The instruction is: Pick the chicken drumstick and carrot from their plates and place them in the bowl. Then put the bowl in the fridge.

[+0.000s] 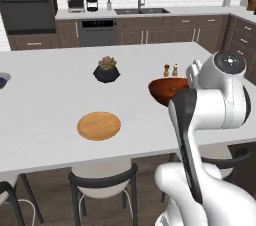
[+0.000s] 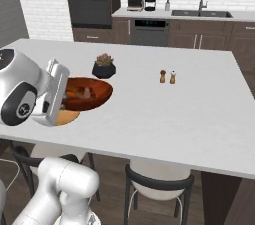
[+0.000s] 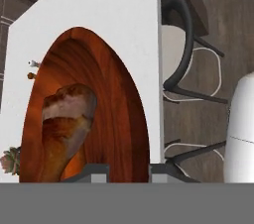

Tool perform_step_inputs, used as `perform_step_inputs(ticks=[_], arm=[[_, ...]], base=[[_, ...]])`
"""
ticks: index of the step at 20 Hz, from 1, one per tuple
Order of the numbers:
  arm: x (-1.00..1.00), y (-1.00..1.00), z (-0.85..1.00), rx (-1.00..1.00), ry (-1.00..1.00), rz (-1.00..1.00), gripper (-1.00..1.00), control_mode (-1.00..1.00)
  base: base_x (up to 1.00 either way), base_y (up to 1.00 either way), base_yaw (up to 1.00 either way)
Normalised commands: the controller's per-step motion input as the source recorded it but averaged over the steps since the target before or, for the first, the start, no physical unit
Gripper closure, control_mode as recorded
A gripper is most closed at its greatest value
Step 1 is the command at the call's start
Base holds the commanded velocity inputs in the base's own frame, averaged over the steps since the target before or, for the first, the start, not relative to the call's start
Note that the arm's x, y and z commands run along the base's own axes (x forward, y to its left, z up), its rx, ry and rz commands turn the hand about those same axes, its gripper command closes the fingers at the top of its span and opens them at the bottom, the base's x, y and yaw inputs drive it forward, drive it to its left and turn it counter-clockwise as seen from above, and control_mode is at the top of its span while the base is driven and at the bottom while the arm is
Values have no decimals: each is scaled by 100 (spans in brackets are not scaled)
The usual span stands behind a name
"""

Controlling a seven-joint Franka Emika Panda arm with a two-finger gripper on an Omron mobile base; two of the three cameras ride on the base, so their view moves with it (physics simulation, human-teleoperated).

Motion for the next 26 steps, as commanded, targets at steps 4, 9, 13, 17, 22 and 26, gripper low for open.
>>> perform_step_inputs(ticks=[4, 9, 13, 17, 22, 26], arm=[[-9, -31, 0, 0, 0, 9, 100, -100], [0, -28, -1, 0, -1, 9, 100, -100], [0, 0, -1, 0, -5, 0, 100, -100], [0, 0, 0, 0, 0, 0, 100, -100], [0, 0, 0, 0, 0, 0, 100, 100], [0, 0, 0, 0, 0, 0, 100, 100]], base=[[0, 0, 0], [0, 0, 0], [0, 0, 0], [0, 0, 0], [-49, 0, -2], [-100, 3, -35]])
